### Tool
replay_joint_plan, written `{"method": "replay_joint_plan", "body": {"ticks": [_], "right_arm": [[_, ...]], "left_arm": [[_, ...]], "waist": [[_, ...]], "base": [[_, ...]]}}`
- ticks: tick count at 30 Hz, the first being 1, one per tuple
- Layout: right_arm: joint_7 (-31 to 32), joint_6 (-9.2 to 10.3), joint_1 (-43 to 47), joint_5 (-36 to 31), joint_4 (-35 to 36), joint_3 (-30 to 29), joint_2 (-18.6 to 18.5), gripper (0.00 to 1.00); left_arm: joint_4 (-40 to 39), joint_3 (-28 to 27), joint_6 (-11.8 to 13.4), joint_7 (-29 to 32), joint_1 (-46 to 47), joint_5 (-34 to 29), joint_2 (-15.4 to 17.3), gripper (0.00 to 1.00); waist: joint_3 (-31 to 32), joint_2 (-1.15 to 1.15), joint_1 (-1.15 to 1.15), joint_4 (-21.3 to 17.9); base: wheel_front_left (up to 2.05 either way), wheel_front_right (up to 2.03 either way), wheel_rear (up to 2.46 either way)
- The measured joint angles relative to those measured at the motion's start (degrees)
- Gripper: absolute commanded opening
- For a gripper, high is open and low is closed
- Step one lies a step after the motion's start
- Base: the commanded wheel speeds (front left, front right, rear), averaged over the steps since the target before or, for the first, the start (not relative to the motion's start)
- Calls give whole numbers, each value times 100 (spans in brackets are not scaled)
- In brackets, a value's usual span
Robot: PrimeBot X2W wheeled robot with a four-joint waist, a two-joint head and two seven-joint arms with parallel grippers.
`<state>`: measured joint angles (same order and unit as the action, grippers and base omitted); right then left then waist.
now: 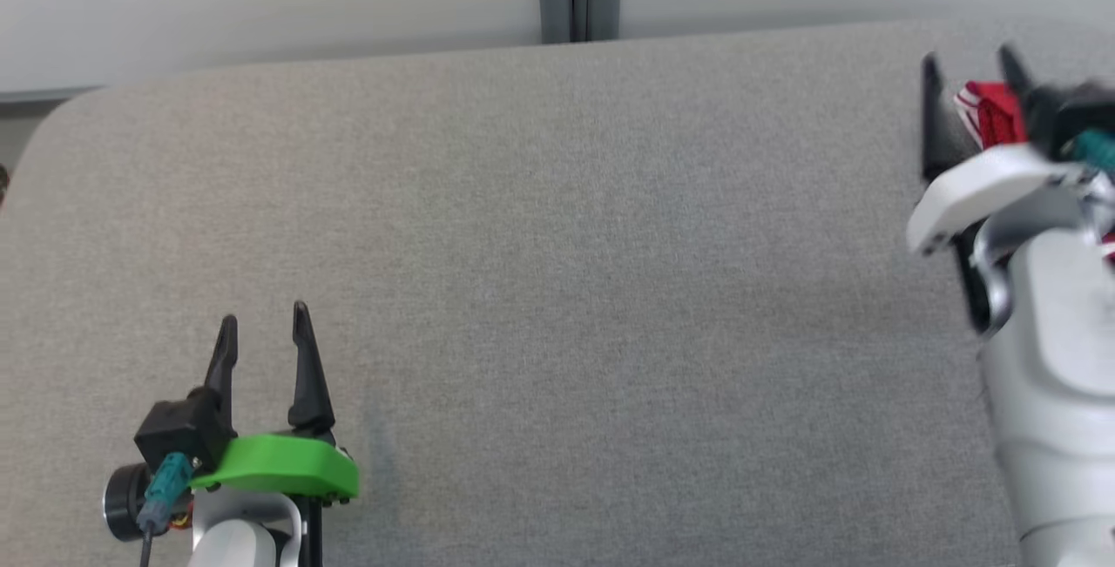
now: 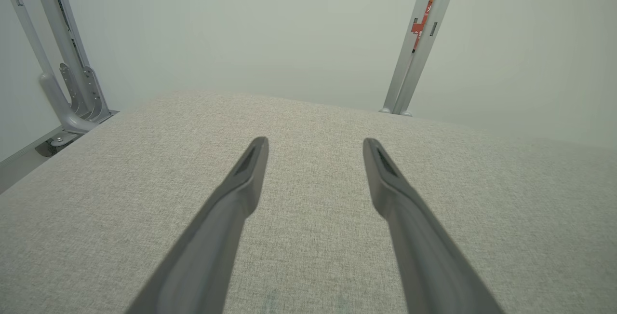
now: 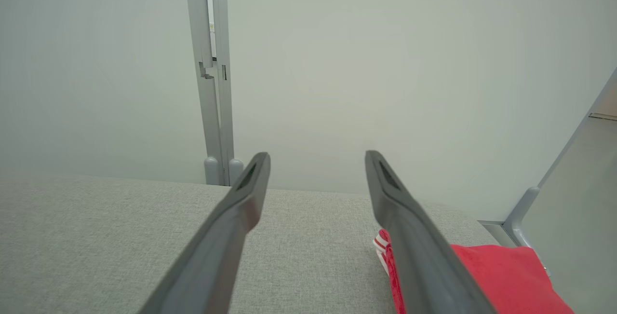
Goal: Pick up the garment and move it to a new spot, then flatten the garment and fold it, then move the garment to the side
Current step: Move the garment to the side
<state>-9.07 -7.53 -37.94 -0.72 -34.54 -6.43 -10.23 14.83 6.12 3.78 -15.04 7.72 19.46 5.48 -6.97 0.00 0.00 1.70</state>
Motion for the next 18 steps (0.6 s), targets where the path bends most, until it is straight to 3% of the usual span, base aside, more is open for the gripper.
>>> {"method": "replay_joint_plan", "body": {"ticks": [8,18], "right_arm": [[-427,0,1208,175,493,268,611,100],[-565,0,2808,654,1552,543,732,100]], "left_arm": [[155,55,0,0,-314,-120,-74,100],[245,283,-120,0,-616,-169,-109,100]], "waist": [[506,0,0,178],[818,0,0,324]], "base": [[0,0,0],[0,0,0]]}}
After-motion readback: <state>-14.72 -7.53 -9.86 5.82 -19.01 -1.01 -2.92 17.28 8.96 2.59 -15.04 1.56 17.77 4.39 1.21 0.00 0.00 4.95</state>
